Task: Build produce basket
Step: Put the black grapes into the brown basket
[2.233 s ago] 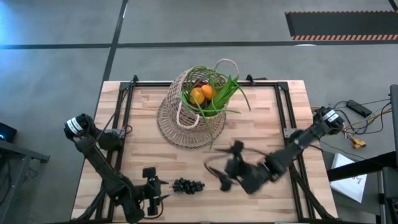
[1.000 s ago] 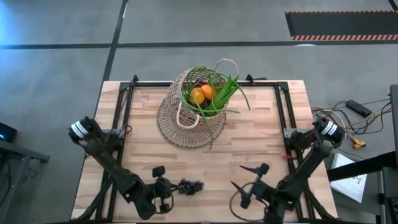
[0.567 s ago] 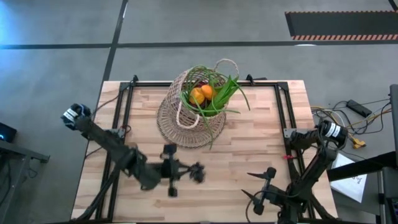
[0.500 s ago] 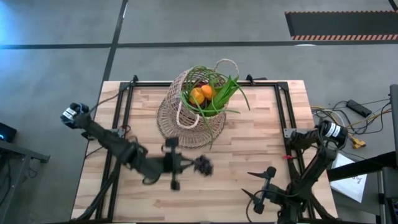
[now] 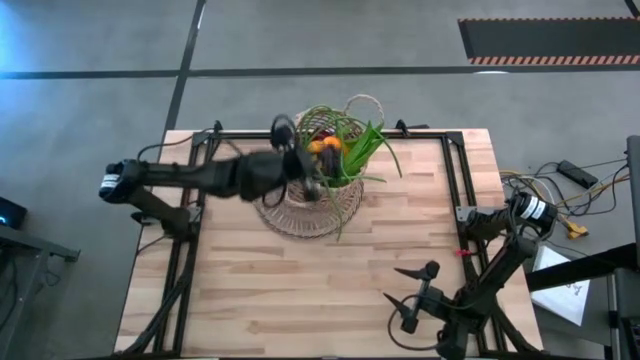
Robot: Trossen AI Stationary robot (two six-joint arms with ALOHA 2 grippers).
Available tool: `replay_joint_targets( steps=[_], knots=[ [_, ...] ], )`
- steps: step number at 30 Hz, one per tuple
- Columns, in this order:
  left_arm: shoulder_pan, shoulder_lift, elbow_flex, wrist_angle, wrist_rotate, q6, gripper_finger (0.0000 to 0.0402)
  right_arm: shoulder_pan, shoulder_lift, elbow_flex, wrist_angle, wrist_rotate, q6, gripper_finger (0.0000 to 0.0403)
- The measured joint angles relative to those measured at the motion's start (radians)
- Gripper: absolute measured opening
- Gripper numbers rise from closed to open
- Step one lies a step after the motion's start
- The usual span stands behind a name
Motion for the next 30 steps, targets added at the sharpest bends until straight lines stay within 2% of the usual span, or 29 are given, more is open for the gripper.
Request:
replay_joint_targets(
  steps=[5, 8, 14, 19, 21, 25, 30],
  knots=[
    [0.149, 0.000, -0.018, 0.008, -0.001, 0.000, 0.0000, -0.001, 0.000, 0.000, 0.002, 0.000, 0.002, 0.0329],
    [0.195, 0.001, -0.055, -0.042, 0.002, -0.004, 0.0000, -0.001, 0.007, 0.000, 0.020, 0.000, 0.002, 0.0329],
    [0.205, 0.002, -0.098, -0.239, 0.031, -0.079, 0.0000, -0.001, 0.056, 0.000, 0.061, -0.001, 0.002, 0.0329],
    [0.202, 0.005, -0.098, -0.398, 0.144, -0.173, 0.0000, -0.001, 0.104, 0.000, 0.105, -0.001, 0.023, 0.0329],
    [0.206, 0.005, -0.100, -0.427, 0.153, -0.187, 0.0000, -0.001, 0.117, 0.000, 0.106, 0.000, 0.045, 0.0329],
    [0.222, 0.005, -0.123, -0.397, 0.158, -0.189, 0.0000, -0.003, 0.132, 0.000, 0.106, 0.008, 0.070, 0.0329],
    [0.256, 0.011, -0.181, -0.249, 0.187, -0.190, 0.0000, -0.009, 0.132, 0.000, 0.105, 0.029, 0.076, 0.0329]
  ],
)
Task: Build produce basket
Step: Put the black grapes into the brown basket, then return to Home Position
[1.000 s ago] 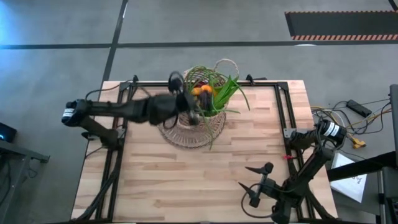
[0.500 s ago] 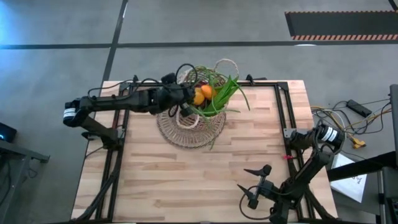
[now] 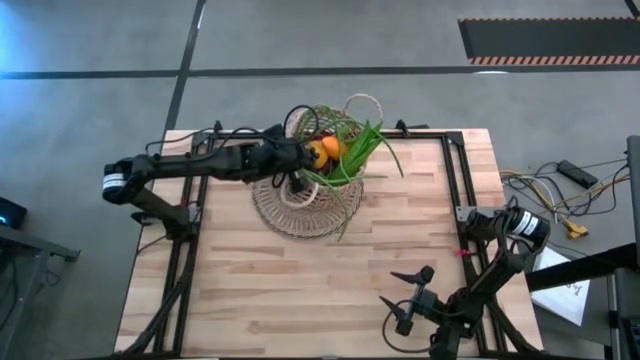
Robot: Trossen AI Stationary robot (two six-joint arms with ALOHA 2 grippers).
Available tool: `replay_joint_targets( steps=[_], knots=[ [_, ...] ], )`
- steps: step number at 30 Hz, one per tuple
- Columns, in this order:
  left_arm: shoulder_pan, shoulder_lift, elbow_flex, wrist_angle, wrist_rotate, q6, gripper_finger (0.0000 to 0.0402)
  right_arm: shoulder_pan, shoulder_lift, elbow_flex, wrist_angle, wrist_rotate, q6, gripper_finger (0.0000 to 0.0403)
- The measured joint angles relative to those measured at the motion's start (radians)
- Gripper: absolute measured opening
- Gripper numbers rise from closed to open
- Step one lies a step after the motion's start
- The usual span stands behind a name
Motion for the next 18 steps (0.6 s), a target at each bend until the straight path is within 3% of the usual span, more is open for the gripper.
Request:
replay_joint_targets(
  steps=[4, 8, 11, 18],
  knots=[
    [0.026, 0.036, -0.007, 0.068, 0.008, -0.047, 0.0000, -0.005, -0.007, 0.000, 0.001, -0.001, -0.004, 0.0329],
    [0.052, 0.078, 0.008, 0.077, 0.097, -0.080, 0.0015, -0.007, -0.007, 0.000, 0.001, -0.002, -0.005, 0.0329],
    [0.067, 0.105, 0.025, 0.077, 0.149, -0.107, 0.0050, -0.006, -0.007, 0.000, 0.000, -0.004, -0.004, 0.0329],
    [0.073, 0.088, 0.073, 0.057, 0.153, -0.109, 0.0143, -0.006, -0.007, 0.000, 0.000, -0.013, -0.007, 0.0329]
  ],
)
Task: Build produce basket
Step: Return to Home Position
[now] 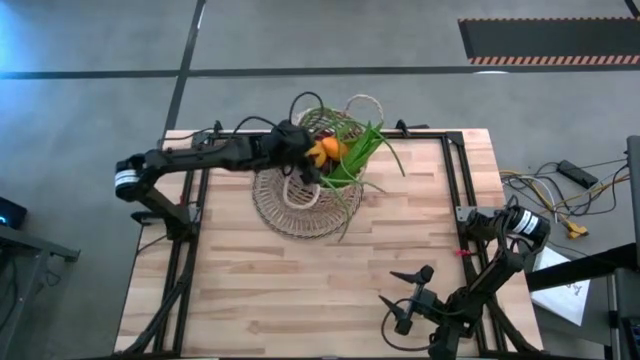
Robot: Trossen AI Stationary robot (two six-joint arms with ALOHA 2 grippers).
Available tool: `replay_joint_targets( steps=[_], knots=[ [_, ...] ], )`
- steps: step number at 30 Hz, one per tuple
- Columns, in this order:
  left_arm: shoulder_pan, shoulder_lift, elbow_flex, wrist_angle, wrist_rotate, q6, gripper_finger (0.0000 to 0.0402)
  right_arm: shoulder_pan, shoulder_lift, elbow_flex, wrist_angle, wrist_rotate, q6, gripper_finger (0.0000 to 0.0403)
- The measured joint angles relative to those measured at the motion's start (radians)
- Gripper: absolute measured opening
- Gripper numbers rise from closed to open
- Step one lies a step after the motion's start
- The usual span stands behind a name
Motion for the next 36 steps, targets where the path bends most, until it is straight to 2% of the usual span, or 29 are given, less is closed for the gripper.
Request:
replay_joint_targets(
  steps=[4, 10, 14, 20, 23, 26, 31, 36],
  knots=[
    [-0.025, -0.063, 0.034, -0.038, 0.000, 0.000, 0.0170, 0.000, 0.000, 0.000, 0.000, -0.008, 0.000, 0.0329],
    [-0.148, -0.199, 0.036, -0.151, -0.001, -0.015, 0.0173, -0.001, -0.002, 0.000, -0.002, -0.060, 0.007, 0.0329],
    [-0.307, -0.295, -0.011, -0.225, -0.062, -0.077, 0.0173, -0.001, -0.026, 0.000, -0.009, -0.122, 0.026, 0.0329],
    [-0.621, -0.390, -0.168, -0.224, -0.252, -0.230, 0.0173, -0.001, -0.090, 0.000, -0.067, -0.258, -0.017, 0.0328],
    [-0.765, -0.402, -0.269, -0.180, -0.381, -0.349, 0.0173, -0.004, -0.135, 0.000, -0.151, -0.368, -0.020, 0.0328],
    [-0.879, -0.403, -0.374, -0.102, -0.449, -0.458, 0.0173, -0.013, -0.180, -0.002, -0.233, -0.504, -0.026, 0.0328],
    [-0.983, -0.375, -0.539, 0.103, -0.465, -0.583, 0.0173, -0.071, -0.218, -0.028, -0.262, -0.697, -0.058, 0.0328],
    [-1.011, -0.330, -0.659, 0.332, -0.466, -0.604, 0.0173, -0.159, -0.208, -0.035, -0.278, -0.733, -0.106, 0.0329]
  ],
)
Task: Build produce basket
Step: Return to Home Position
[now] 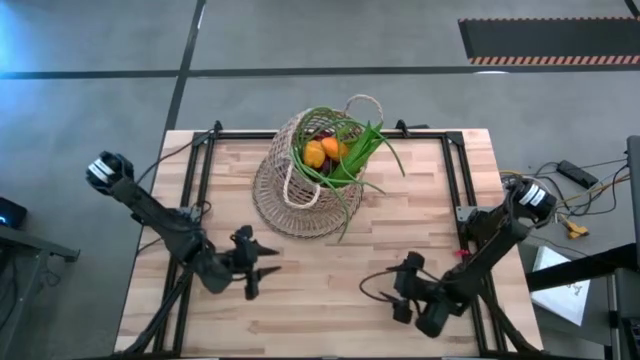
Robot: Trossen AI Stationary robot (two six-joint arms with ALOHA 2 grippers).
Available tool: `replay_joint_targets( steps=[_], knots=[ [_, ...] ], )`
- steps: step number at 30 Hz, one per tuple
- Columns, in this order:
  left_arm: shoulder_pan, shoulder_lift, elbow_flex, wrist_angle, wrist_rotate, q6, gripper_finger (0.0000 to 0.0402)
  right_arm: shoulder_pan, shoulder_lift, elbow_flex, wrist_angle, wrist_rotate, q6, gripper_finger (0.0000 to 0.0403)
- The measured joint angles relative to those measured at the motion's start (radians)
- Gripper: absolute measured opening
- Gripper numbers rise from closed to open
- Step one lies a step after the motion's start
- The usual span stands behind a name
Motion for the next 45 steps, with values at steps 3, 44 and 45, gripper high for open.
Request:
replay_joint_targets(
  steps=[3, 44, 45],
  knots=[
    [0.000, 0.022, -0.026, 0.061, -0.002, -0.001, 0.0173, -0.044, 0.001, 0.000, 0.002, 0.001, -0.028, 0.0329],
    [0.782, -0.802, -0.457, 0.070, 0.478, 0.343, 0.0011, -0.916, -1.177, -0.712, 0.565, -0.839, -0.722, 0.0009],
    [0.785, -0.830, -0.473, 0.059, 0.483, 0.351, 0.0011, -0.916, -1.204, -0.728, 0.565, -0.839, -0.713, 0.0009]
  ],
)
